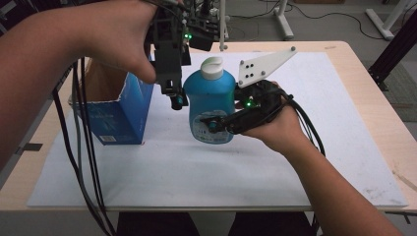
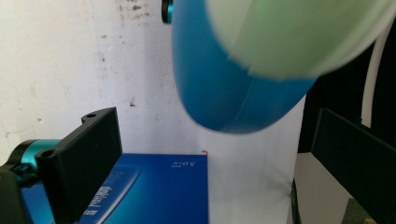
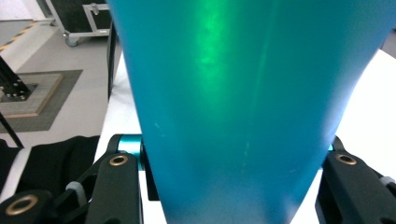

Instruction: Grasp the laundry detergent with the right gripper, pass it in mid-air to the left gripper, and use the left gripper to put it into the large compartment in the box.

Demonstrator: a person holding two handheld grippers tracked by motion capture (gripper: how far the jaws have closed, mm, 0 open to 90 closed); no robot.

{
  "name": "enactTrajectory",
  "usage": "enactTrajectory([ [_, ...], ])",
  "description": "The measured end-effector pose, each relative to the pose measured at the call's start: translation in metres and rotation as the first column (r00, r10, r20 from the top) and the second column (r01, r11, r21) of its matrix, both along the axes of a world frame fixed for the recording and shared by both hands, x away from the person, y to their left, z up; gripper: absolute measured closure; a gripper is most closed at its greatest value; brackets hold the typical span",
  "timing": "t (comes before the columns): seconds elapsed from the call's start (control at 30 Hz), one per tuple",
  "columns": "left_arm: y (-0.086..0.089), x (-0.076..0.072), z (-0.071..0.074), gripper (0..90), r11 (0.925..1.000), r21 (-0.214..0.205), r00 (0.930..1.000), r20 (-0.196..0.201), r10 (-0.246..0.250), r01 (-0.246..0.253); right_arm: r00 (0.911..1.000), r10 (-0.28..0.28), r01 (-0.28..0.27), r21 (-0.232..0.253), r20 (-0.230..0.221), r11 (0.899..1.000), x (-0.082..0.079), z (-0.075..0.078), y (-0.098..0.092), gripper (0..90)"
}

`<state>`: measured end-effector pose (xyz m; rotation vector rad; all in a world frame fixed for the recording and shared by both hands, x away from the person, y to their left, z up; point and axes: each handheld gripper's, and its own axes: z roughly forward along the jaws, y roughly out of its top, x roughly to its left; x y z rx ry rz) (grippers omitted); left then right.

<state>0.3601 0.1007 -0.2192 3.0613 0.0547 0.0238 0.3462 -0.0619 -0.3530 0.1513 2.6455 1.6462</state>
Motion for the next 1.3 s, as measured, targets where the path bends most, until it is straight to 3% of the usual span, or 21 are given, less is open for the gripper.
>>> enactTrajectory([
  [0.17,-0.007,-0.002,0.005,1.8,0.9999,-0.017,0.9999,-0.014,0.0,0.0,0.9997,0.021,-0.021,0.005,-0.011,1.0,0.003,0.003,0.004,46.2],
  [0.6,-0.02,0.0,0.002,1.8,1.0,0.002,0.9996,-0.029,-0.001,0.001,0.997,0.075,-0.075,0.0,-0.019,0.997,0.006,0.011,0.018,46.2],
  [0.93,-0.02,0.001,0.0,3.4,0.9997,0.019,0.9989,-0.044,0.014,-0.013,0.9961,0.083,-0.083,0.009,-0.03,0.997,0.008,0.011,0.019,46.1],
  [1.0,-0.02,0.001,0.0,9.1,0.9998,0.016,0.9986,-0.052,0.01,-0.009,0.996,0.084,-0.084,0.01,-0.031,0.996,0.008,0.011,0.02,46.1],
  [1.3,-0.023,0.001,-0.001,12.1,0.9998,0.021,0.9985,-0.055,0.001,0.0,0.9959,0.085,-0.085,0.018,-0.031,0.996,0.008,0.011,0.019,46.2],
])
